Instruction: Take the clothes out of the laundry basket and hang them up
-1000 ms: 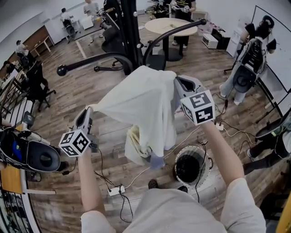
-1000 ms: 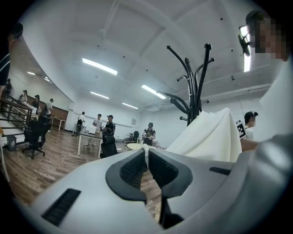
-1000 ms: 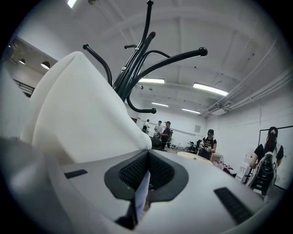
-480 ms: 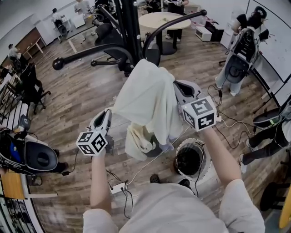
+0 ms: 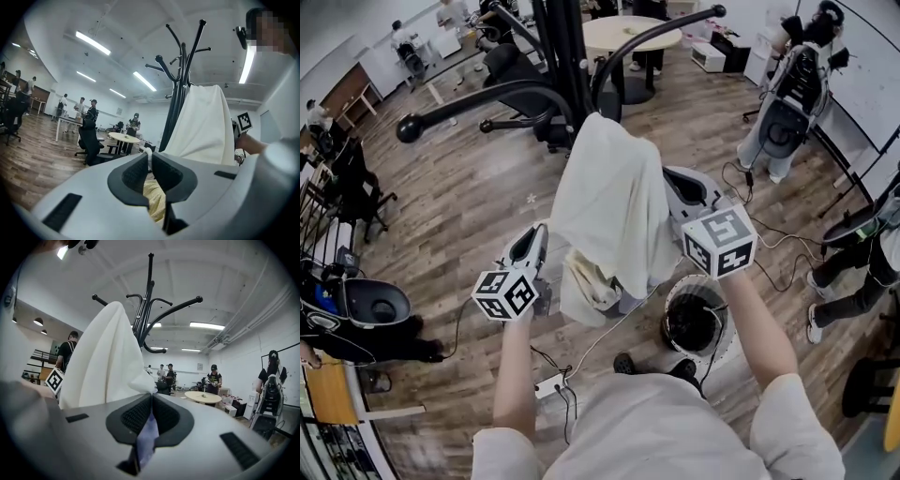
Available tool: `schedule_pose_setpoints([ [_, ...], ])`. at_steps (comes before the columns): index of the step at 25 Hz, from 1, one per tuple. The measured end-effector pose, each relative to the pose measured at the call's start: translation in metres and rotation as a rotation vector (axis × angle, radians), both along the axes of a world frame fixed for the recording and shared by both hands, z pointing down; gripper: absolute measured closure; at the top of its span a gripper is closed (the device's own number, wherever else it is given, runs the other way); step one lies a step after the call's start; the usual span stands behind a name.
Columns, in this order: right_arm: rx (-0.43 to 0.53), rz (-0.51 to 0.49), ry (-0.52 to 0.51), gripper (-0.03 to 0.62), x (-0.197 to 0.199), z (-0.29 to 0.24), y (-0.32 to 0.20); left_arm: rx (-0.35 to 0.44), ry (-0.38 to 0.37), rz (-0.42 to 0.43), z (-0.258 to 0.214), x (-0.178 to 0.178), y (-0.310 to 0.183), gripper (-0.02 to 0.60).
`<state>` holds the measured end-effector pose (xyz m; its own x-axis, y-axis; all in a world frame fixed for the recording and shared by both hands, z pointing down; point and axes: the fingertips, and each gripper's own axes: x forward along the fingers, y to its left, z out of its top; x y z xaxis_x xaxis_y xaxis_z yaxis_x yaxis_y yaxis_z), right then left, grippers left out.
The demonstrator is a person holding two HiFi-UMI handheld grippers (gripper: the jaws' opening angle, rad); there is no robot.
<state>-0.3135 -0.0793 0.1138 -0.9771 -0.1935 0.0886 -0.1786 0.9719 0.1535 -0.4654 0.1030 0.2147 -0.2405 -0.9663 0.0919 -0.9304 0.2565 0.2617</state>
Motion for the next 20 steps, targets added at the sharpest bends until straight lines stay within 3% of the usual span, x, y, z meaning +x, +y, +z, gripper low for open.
schedule_pose_setpoints([
  [6,-0.005,0.031,-0.005,0.534,0.004,0.006,0.002,0.031,0.0,0.036,0.004,-0.006,0.0,0.516],
  [9,-0.017,0.057,-0.004,0.534,0.013,0.01,-0.003,0.009,-0.005,0.046,0.011,-0.004,-0.001,0.433],
  [14,-0.039,0.073,-0.008,0.54,0.028,0.015,-0.011,-0.014,0.002,0.033,0.02,0.001,0.002,0.431],
  [20,-0.052,0.055,-0.019,0.543,0.041,0.008,-0.014,-0.033,-0.042,0.027,0.007,0.019,0.001,0.431],
])
